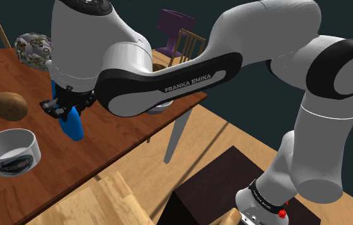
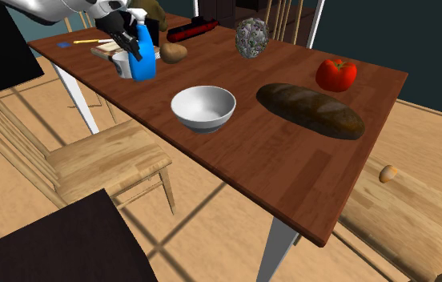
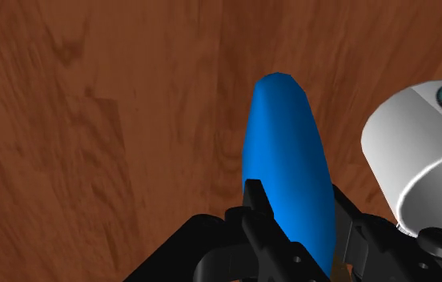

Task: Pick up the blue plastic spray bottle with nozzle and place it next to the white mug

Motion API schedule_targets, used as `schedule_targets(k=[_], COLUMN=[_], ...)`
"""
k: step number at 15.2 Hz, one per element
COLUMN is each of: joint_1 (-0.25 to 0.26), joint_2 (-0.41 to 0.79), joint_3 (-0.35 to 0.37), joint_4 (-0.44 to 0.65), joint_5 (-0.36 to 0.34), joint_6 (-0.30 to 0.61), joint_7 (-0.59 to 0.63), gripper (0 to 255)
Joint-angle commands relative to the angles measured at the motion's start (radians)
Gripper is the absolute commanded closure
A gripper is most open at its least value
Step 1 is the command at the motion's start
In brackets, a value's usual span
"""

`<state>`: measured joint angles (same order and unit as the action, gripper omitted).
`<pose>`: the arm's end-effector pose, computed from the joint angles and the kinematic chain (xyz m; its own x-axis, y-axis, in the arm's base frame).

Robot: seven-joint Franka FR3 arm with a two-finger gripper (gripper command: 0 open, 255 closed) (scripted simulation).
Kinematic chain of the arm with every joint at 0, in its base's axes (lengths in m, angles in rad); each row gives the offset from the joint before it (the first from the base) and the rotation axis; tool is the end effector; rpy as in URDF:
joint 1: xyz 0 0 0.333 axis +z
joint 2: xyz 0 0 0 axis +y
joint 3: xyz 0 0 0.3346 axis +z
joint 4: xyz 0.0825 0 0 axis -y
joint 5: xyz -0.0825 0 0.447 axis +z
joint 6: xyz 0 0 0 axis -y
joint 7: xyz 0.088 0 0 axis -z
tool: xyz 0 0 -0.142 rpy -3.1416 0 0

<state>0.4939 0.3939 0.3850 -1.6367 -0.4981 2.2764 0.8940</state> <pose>0.5274 0.5525 0.3910 0.9022 0.1925 0.3859 0.2077 -0.9782 0.0025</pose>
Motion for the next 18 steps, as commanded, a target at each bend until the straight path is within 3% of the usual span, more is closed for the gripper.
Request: schedule_targets(k=[1, 10, 11, 18], joint_1=[0.000, 0.001, 0.001, -0.004], joint_2=[0.004, 0.011, 0.011, -0.037], joint_3=[-0.004, -0.007, -0.007, 0.007], joint_4=[-0.021, -0.030, -0.030, -0.037], joint_5=[-0.009, -0.017, -0.017, 0.010], joint_6=[0.024, 0.038, 0.038, 0.001], joint_7=[0.011, 0.018, 0.018, 0.004], gripper=[255, 255, 0, 0])
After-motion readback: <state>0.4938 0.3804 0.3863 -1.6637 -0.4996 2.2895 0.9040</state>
